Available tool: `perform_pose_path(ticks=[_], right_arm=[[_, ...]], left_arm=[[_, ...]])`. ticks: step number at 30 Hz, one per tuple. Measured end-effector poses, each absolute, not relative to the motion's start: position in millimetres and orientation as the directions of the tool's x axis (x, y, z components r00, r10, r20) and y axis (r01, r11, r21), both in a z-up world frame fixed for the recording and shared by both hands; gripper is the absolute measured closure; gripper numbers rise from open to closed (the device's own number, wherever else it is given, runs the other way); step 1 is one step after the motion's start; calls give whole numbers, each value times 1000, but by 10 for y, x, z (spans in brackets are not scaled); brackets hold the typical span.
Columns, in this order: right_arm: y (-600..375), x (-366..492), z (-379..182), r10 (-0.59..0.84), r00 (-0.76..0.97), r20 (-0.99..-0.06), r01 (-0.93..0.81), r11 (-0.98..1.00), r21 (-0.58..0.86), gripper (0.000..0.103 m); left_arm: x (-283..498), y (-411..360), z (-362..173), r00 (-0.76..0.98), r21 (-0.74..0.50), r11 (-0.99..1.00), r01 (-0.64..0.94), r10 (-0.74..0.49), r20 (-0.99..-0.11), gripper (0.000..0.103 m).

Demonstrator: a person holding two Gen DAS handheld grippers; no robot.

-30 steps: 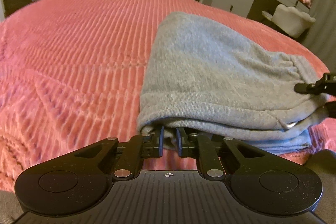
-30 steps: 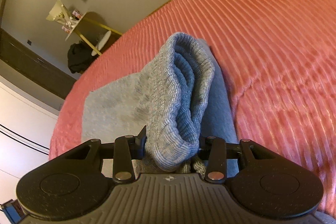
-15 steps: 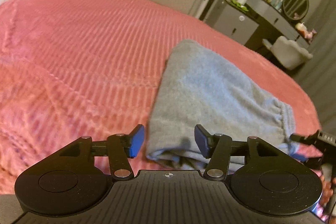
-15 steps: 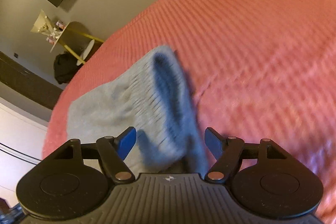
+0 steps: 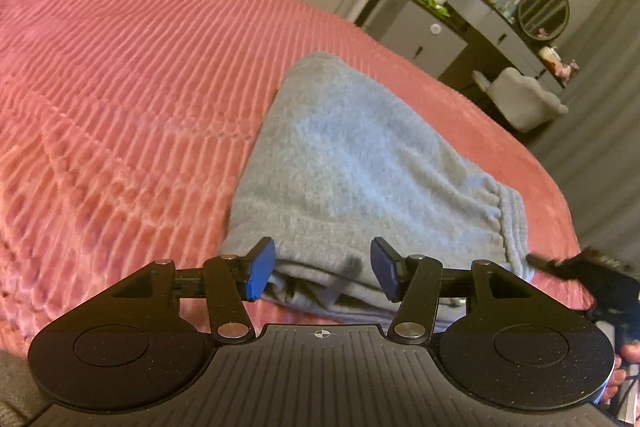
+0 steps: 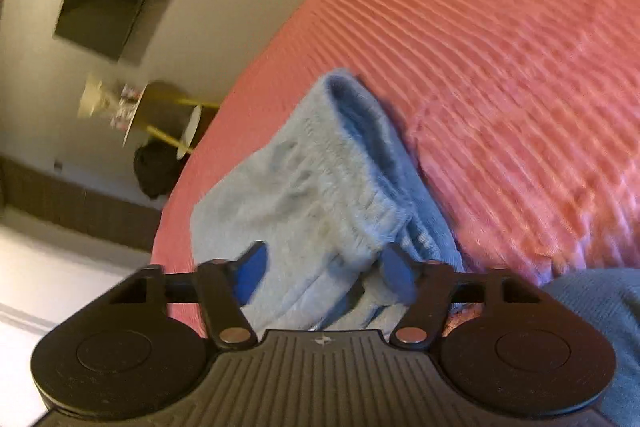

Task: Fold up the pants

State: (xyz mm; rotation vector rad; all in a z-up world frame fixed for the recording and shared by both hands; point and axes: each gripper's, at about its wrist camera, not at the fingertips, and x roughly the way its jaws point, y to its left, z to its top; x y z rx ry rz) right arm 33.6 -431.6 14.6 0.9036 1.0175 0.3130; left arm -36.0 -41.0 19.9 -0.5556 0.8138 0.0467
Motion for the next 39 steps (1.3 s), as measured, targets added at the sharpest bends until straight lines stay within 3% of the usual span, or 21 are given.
perform_pose_path(ticks=[1, 6, 7, 8, 11, 15, 17, 19, 21, 24, 26, 27, 29, 31, 37, 39], right_arm=[[-4305, 364, 68, 613, 500, -612, 214, 597, 773, 61], [-4216, 404, -187, 605, 552, -574, 302, 497, 814, 63], [-4195, 405, -218, 595, 576, -560, 307, 477, 823, 76], [-4159, 405, -221, 578, 587, -567, 305, 490, 816, 81], [-4004, 312, -35, 533, 604, -592, 228, 596, 770, 83], [-4178, 205, 102, 653, 627, -425, 174, 415, 893, 83], [-4210, 228, 91, 611, 608, -507, 171, 523, 835, 83], [-4099, 325, -44, 528, 515, -675, 162, 714, 681, 84], [-4015, 363, -131, 516, 466, -719, 117, 769, 628, 84], [-4008, 406, 85, 501, 492, -712, 22, 810, 586, 70], [-4075, 469, 170, 461, 526, -715, 2, 840, 543, 29], [-4120, 488, 206, 424, 545, -724, 10, 860, 511, 24], [-4224, 552, 244, 411, 559, -720, 7, 866, 500, 21], [-4266, 704, 181, 499, 509, -701, -41, 828, 559, 12], [-4175, 1261, -231, 636, 350, -688, -63, 748, 661, 12], [-4159, 1364, -351, 680, 323, -658, -65, 710, 702, 6]], left_arm=[[-365, -404, 190, 693, -457, 854, -250, -172, -700, 45], [-357, -419, 145, 689, -489, 838, -241, -207, -695, 43], [-355, -418, 127, 689, -494, 834, -246, -209, -695, 43], [-355, -411, 119, 685, -495, 830, -257, -205, -699, 44], [-397, -370, 158, 697, -503, 824, -262, -199, -689, 44], [-407, -291, 288, 727, -488, 832, -266, -159, -668, 44], [-342, -265, 311, 732, -485, 835, -258, -159, -662, 43], [-205, -268, 298, 704, -443, 862, -247, -155, -693, 39], [-46, -272, 240, 657, -394, 894, -210, -170, -735, 31], [194, -199, 75, 572, -396, 898, -192, -225, -789, 31], [305, -122, -1, 561, -406, 893, -197, -236, -793, 31], [351, -96, -10, 569, -410, 893, -185, -243, -786, 30], [480, -61, -57, 576, -435, 891, -126, -291, -764, 27], [628, -75, -139, 553, -447, 892, -68, -339, -761, 23], [956, -91, -221, 508, -402, 915, 16, -354, -785, 12], [1025, -46, -228, 507, -426, 905, 10, -372, -778, 12]])
